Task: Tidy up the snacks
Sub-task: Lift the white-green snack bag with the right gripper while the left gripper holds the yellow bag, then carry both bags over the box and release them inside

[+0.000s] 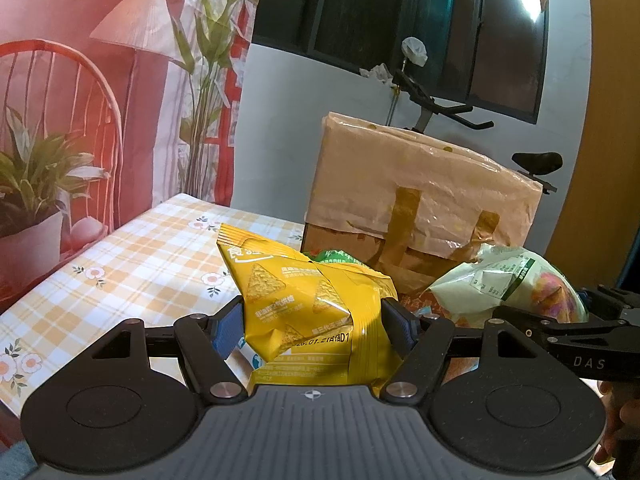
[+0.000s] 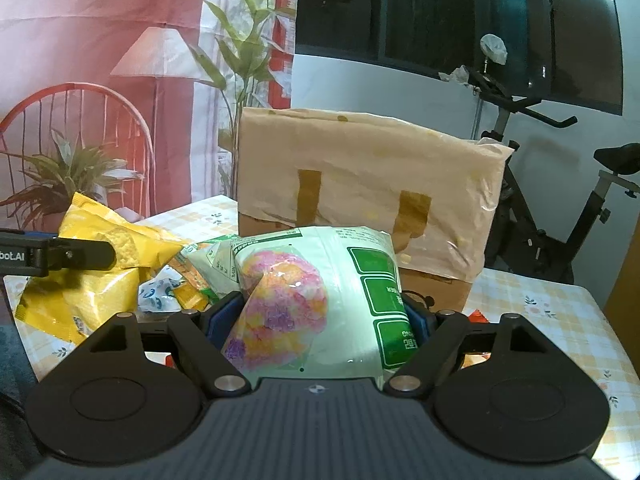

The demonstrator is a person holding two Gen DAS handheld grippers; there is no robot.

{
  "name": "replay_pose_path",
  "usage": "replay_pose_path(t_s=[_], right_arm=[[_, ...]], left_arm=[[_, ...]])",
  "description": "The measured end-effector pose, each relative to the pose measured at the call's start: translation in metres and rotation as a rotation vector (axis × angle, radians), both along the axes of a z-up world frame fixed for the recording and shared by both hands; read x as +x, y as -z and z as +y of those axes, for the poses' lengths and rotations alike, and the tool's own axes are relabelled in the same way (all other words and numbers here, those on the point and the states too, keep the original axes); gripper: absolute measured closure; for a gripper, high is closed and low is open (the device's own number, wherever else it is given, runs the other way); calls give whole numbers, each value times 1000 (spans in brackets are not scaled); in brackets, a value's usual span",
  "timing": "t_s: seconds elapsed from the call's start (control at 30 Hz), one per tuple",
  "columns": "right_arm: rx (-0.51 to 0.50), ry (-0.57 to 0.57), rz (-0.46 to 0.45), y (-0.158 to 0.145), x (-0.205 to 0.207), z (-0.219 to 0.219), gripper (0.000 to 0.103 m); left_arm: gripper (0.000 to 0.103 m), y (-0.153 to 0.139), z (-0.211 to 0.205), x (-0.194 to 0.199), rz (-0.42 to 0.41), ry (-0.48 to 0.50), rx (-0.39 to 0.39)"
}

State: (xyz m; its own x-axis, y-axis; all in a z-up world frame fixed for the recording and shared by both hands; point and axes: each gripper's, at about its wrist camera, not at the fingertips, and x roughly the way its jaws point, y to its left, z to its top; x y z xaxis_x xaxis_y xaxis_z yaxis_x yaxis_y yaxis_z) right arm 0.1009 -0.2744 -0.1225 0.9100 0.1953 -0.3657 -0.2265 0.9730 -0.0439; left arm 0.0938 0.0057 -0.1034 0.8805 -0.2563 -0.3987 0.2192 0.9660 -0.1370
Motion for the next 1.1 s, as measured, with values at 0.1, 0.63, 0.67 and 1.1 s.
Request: replay_pose_path(t_s=[0.1, 0.63, 0.67, 1.1], right_arm=[[0, -6, -1, 0, 0, 2, 22], [40, 21, -94, -31, -2, -9, 21], [44, 23, -99, -34, -1, -10, 21], [68, 0, -182, -75, 23, -19, 21]], left_arm=[[29, 0, 1, -1, 4, -2, -2], [29, -43, 11, 17, -23, -62, -50], [29, -46, 10, 19, -27, -62, -48], [29, -72, -3, 51, -40, -73, -28]])
